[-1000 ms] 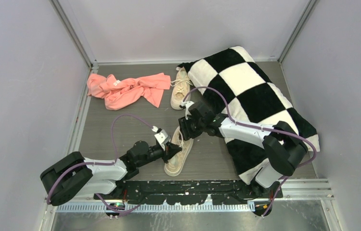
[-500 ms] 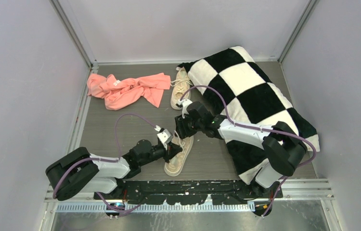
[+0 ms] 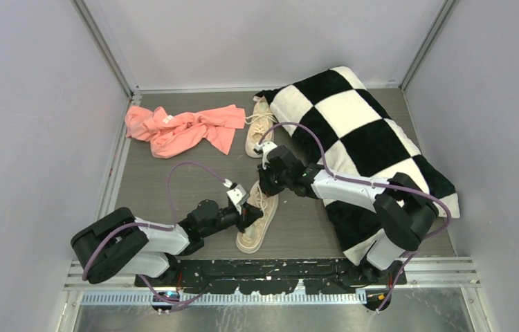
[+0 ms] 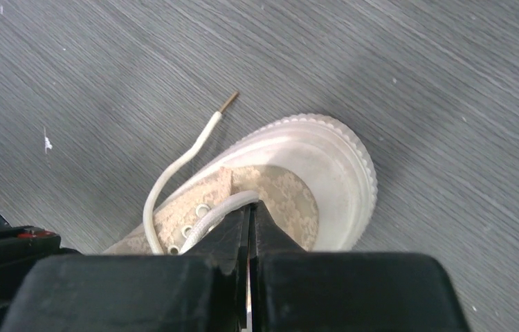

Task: Tie the shoes
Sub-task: Adjust the shoelace on the shoelace, then wrap the shoelace around the shoelace.

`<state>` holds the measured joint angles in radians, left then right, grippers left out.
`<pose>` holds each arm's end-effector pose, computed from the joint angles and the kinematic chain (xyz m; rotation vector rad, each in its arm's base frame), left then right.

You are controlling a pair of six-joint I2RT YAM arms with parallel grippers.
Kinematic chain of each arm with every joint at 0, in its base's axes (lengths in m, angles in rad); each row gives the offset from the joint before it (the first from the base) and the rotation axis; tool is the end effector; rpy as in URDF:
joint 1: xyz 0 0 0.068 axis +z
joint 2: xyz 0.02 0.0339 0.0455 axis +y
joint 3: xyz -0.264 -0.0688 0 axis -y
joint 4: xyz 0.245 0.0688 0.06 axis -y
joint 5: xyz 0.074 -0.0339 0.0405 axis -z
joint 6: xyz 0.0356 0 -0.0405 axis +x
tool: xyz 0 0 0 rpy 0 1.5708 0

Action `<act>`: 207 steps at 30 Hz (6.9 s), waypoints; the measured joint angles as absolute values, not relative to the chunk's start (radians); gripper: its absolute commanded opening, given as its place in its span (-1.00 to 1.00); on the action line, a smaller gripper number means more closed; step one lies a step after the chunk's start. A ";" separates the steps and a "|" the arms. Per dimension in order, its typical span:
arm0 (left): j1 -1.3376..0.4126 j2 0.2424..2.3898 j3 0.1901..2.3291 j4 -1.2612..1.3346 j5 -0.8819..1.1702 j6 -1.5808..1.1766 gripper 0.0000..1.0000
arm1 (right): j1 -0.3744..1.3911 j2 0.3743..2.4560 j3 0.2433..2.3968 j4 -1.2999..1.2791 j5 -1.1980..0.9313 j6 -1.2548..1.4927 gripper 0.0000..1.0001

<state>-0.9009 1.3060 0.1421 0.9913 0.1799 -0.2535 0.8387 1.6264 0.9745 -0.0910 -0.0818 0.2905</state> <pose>0.1256 -0.1689 0.1483 0.7191 1.7037 -0.9853 0.2294 0.2596 0.2021 -0.6926 2.3035 0.6485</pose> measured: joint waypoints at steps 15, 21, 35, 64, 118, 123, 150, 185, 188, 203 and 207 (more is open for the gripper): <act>-0.888 1.290 0.142 0.997 0.210 -0.261 -0.99 | 0.846 1.633 1.348 -0.657 0.043 0.308 -0.99; -0.888 1.250 0.141 0.989 0.210 -0.262 -0.99 | 0.866 1.760 1.569 -0.923 0.088 0.303 -0.99; -0.882 1.213 0.117 0.974 0.219 -0.254 -0.99 | 0.936 1.807 1.768 -1.305 0.159 0.298 -0.99; -0.878 1.084 0.099 0.855 0.207 -0.215 -0.99 | 0.841 1.674 1.433 -0.997 0.072 0.385 0.07; -0.875 1.202 0.128 0.874 0.216 -0.204 -0.99 | 0.858 1.457 0.982 -0.329 -0.289 0.679 -0.99; -0.875 1.218 0.135 0.887 0.221 -0.205 -0.99 | 0.873 1.457 1.000 -0.329 -0.289 0.679 -0.99; -0.868 1.194 0.143 0.886 0.254 -0.204 -0.99 | 0.871 1.509 1.024 -0.366 -0.202 0.686 -0.04; -0.863 1.265 0.116 0.999 0.170 -0.251 -0.99 | 0.810 1.510 0.789 -0.203 -0.225 0.614 -0.62; -0.863 1.265 0.113 1.002 0.162 -0.255 -0.99 | 0.814 1.509 0.781 -0.184 -0.232 0.617 -0.62; -0.863 1.381 0.106 1.165 0.157 -0.305 -0.99 | 0.827 1.470 0.750 -0.157 -0.219 0.627 -0.99; -0.862 1.420 0.101 1.225 0.157 -0.312 -0.99 | 0.839 1.452 0.744 -0.175 -0.209 0.619 -0.99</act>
